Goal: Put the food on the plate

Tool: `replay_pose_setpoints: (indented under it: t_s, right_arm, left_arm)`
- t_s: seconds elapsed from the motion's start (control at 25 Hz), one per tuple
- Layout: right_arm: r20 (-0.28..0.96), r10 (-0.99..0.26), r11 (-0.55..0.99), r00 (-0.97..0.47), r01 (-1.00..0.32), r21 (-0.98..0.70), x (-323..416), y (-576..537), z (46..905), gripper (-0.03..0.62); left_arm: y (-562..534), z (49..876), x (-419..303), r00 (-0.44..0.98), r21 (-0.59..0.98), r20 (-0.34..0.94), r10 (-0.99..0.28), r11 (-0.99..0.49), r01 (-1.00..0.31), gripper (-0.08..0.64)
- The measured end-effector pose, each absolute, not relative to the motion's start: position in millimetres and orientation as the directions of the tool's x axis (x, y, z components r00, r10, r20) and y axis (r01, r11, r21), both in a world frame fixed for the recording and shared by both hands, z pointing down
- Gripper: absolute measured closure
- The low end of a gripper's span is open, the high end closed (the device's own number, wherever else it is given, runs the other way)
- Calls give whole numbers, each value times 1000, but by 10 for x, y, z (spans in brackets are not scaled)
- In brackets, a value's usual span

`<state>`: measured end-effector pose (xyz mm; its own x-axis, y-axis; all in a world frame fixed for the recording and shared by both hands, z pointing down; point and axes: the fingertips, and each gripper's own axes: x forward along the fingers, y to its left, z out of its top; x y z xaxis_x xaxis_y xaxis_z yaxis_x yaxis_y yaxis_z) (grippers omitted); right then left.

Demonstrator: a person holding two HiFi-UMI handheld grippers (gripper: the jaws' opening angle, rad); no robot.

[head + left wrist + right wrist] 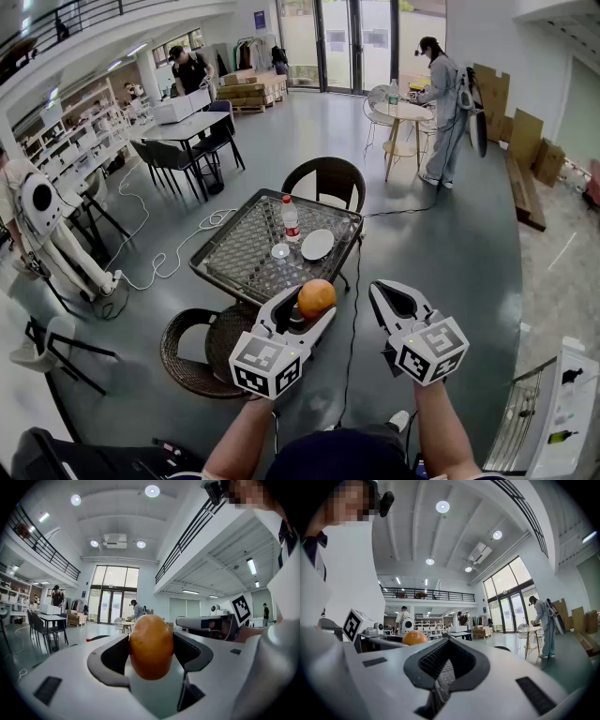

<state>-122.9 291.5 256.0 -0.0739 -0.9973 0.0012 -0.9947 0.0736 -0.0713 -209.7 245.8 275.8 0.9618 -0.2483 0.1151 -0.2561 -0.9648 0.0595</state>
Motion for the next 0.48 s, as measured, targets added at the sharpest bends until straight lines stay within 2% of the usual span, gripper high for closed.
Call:
replay_pose_setpoints:
  t_s: [0.48]
  right_arm:
    - [-1,-997,77,-78,-995,-70,-1260,2882,2559,588]
  left_arm:
    - [2434,2747,-2095,964,58,106,-243,-967,-250,261]
